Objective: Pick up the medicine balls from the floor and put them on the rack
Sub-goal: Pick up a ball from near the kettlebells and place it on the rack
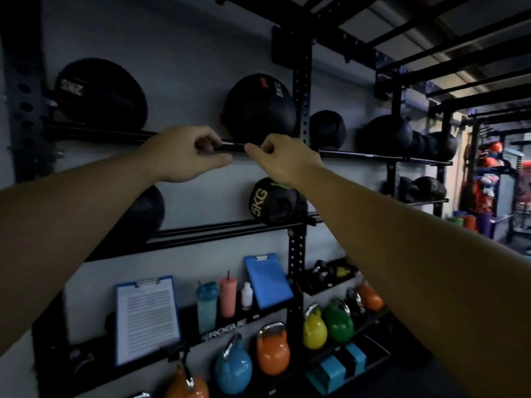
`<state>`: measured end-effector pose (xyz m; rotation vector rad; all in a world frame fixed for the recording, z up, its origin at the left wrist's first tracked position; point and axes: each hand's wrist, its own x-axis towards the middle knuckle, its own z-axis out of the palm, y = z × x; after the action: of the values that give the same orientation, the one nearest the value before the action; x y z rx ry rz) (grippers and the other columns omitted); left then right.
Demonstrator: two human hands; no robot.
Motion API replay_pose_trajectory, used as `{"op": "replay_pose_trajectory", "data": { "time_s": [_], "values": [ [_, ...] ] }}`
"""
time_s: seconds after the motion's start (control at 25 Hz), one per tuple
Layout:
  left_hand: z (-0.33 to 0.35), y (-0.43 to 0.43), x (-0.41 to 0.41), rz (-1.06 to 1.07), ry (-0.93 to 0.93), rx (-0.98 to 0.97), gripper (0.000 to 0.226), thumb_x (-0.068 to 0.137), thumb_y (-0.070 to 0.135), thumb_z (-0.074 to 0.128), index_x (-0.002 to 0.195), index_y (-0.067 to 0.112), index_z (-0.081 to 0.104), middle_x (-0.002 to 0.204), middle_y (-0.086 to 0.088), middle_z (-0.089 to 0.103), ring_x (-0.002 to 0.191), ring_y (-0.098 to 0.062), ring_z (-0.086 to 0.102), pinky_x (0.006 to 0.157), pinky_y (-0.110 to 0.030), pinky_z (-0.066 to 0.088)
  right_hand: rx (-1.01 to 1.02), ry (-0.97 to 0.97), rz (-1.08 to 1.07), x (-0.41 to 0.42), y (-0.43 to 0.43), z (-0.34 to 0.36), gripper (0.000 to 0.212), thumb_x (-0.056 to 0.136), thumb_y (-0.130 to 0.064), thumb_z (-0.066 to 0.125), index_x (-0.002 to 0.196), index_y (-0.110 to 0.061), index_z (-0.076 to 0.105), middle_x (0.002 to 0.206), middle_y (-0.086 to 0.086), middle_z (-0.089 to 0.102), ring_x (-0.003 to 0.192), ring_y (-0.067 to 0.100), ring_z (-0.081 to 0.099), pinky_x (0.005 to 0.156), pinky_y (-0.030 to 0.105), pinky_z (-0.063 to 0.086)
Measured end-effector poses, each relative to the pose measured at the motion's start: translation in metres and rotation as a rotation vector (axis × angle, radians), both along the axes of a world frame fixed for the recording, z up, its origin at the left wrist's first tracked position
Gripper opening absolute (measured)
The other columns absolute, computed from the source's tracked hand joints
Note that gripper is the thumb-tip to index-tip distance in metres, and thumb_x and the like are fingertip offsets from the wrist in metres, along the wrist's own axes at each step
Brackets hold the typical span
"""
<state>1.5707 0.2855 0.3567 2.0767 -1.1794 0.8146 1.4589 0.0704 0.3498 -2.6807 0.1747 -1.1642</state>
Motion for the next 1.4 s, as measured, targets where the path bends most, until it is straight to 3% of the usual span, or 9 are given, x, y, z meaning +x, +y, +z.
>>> {"op": "replay_pose_trajectory", "data": {
  "time_s": [0.2,0.36,0.4,0.52,0.64,0.8,1.0,1.2,1.4],
  "values": [
    [-0.057,-0.146,-0.089,-0.116,0.110,0.070,0.039,0.086,0.071,0.075,0.111,0.043,0.065,0.107,0.017,0.067,0.100,-0.015,0.064,0.080,-0.029,0.045,0.024,0.126,-0.181,-0.102,-0.129,-0.067,0.057,0.089,-0.082,0.039,0.107,-0.032,0.061,0.099,-0.004,0.061,0.091,0.022,0.057,0.070,0.036,0.039],
    [-0.104,-0.244,-0.151,-0.206,0.186,0.166,0.057,0.081,0.074,0.076,0.122,0.034,0.070,0.103,0.024,0.063,0.095,0.001,0.061,0.081,-0.029,0.048,0.078,0.197,-0.271,-0.169,-0.213,-0.114,0.063,0.087,-0.083,0.037,0.118,-0.034,0.061,0.102,-0.004,0.067,0.087,0.021,0.063,0.064,0.032,0.040],
    [-0.117,-0.265,-0.161,-0.221,0.203,0.195,0.056,0.084,0.070,0.077,0.125,0.032,0.070,0.104,0.023,0.063,0.096,-0.002,0.063,0.081,-0.030,0.049,0.091,0.215,-0.289,-0.183,-0.232,-0.126,0.063,0.087,-0.083,0.038,0.119,-0.034,0.061,0.105,-0.003,0.069,0.088,0.021,0.064,0.064,0.032,0.041],
    [-0.152,-0.314,-0.181,-0.248,0.255,0.294,0.068,0.076,0.080,0.071,0.126,0.034,0.068,0.112,0.015,0.065,0.105,-0.018,0.066,0.092,-0.038,0.053,0.137,0.249,-0.361,-0.219,-0.285,-0.161,0.065,0.088,-0.083,0.038,0.124,-0.034,0.061,0.113,-0.002,0.068,0.096,0.022,0.064,0.065,0.032,0.038],
    [-0.182,-0.357,-0.188,-0.266,0.265,0.376,0.087,0.059,0.092,0.056,0.125,0.037,0.068,0.116,0.015,0.066,0.107,-0.019,0.065,0.095,-0.040,0.053,0.189,0.279,-0.444,-0.250,-0.334,-0.199,0.067,0.087,-0.083,0.037,0.121,-0.032,0.063,0.105,0.001,0.067,0.100,0.028,0.066,0.070,0.034,0.040],
    [-0.230,-0.406,-0.166,-0.308,0.282,0.483,0.076,0.062,0.091,0.057,0.119,0.040,0.066,0.116,0.012,0.066,0.107,-0.018,0.063,0.088,-0.035,0.047,0.216,0.363,-0.567,-0.264,-0.391,-0.260,0.062,0.087,-0.083,0.039,0.114,-0.032,0.064,0.116,0.005,0.070,0.106,0.033,0.066,0.077,0.037,0.044],
    [-0.298,-0.417,-0.083,-0.225,0.353,0.600,0.090,0.062,0.091,0.055,0.130,0.032,0.068,0.119,0.010,0.066,0.110,-0.021,0.063,0.097,-0.042,0.054,0.263,0.486,-0.585,-0.203,-0.428,-0.336,0.065,0.085,-0.083,0.041,0.122,-0.033,0.062,0.115,0.004,0.071,0.103,0.032,0.067,0.083,0.041,0.051],
    [-0.375,-0.386,0.018,-0.081,0.511,0.643,0.060,0.080,0.074,0.076,0.125,0.034,0.069,0.122,0.006,0.073,0.115,-0.025,0.067,0.100,-0.042,0.053,0.203,0.586,-0.447,-0.081,-0.421,-0.422,0.066,0.089,-0.077,0.043,0.134,-0.031,0.056,0.128,0.010,0.066,0.117,0.039,0.059,0.091,0.047,0.045],
    [-0.460,-0.346,0.081,0.059,0.602,0.652,0.063,0.081,0.071,0.077,0.128,0.030,0.070,0.130,-0.004,0.072,0.121,-0.030,0.067,0.101,-0.038,0.051,0.126,0.739,-0.292,0.024,-0.393,-0.506,0.072,0.091,-0.075,0.041,0.144,-0.027,0.050,0.144,0.012,0.057,0.130,0.041,0.049,0.100,0.052,0.038]
  ]
}}
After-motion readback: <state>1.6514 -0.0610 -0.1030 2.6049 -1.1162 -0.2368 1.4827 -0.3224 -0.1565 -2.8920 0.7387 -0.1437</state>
